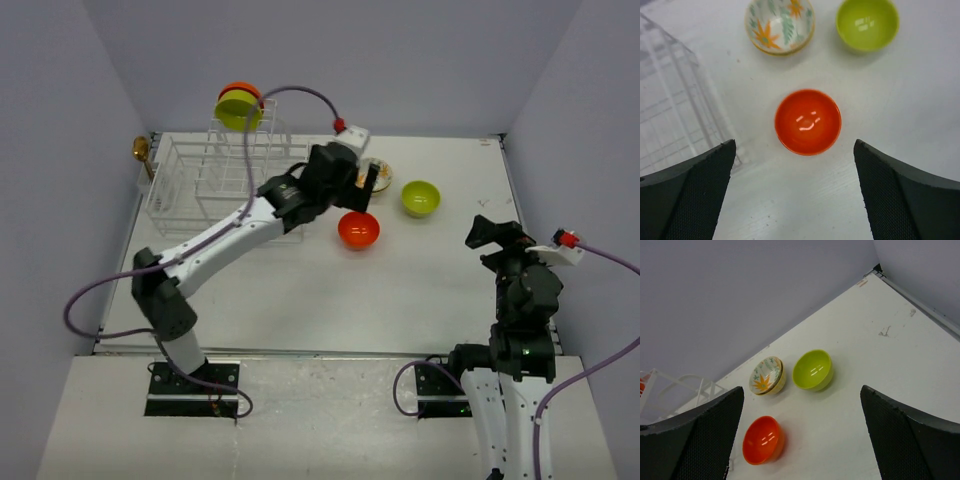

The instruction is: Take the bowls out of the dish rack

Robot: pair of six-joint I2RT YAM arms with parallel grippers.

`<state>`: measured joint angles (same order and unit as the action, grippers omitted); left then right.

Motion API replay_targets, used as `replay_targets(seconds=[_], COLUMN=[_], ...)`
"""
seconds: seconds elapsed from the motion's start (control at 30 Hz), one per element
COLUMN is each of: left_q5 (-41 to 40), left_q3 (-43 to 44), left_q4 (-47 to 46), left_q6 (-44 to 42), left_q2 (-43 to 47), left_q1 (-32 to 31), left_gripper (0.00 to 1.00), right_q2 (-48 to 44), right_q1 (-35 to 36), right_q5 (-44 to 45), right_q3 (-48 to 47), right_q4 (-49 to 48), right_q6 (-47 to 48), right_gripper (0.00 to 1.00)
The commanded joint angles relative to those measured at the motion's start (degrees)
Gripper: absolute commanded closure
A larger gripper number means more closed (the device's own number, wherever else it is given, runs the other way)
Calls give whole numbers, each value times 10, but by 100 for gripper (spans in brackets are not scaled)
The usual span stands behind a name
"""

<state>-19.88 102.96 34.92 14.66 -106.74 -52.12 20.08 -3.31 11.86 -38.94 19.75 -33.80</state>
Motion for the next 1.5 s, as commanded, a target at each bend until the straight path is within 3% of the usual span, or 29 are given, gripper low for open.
replay_targets(seconds=[0.0,0.13,0.23,0.33,0.37,0.43,0.47,0.5,0.67,0.97,1.1,1.3,1.47], left_q5=[-69,-65,-76,28,119,192,257,279,325,277,216,221,157], left_q3=[-54,-195,-251,-282,-288,-318,-345,-352,-340,-369,-369,-281,-202], left_q4=[-107,-194,-216,-239,-256,-338,-424,-447,-514,-525,-516,-481,-369], left_q6=[105,228,291,362,378,438,461,505,572,601,580,598,638], left_q2=[158,309,357,352,344,320,313,304,239,256,290,229,182], left_q1=[94,210,285,426,449,496,504,510,513,512,509,476,428], left_gripper=[0,0,0,0,0,0,0,0,0,0,0,0,0], right_q2=[-2,-10,-18,-21,-20,-18,-17,-16,-14,-7,-7,-5,-7], right_q1=[1,1,1,1,1,1,1,1,1,1,1,1,1], right_q5=[-24,-28,-23,-29,-28,-29,-29,-29,-32,-42,-47,-51,-52], right_q3=[6,12,19,23,24,25,26,27,28,31,33,34,34], right_q4=[-32,-41,-46,-52,-52,-55,-56,-58,-59,-67,-68,-73,-73], right_q6=[11,12,8,8,8,8,8,8,8,8,8,8,8], right_gripper=[1,1,1,1,1,1,1,1,1,1,1,1,1])
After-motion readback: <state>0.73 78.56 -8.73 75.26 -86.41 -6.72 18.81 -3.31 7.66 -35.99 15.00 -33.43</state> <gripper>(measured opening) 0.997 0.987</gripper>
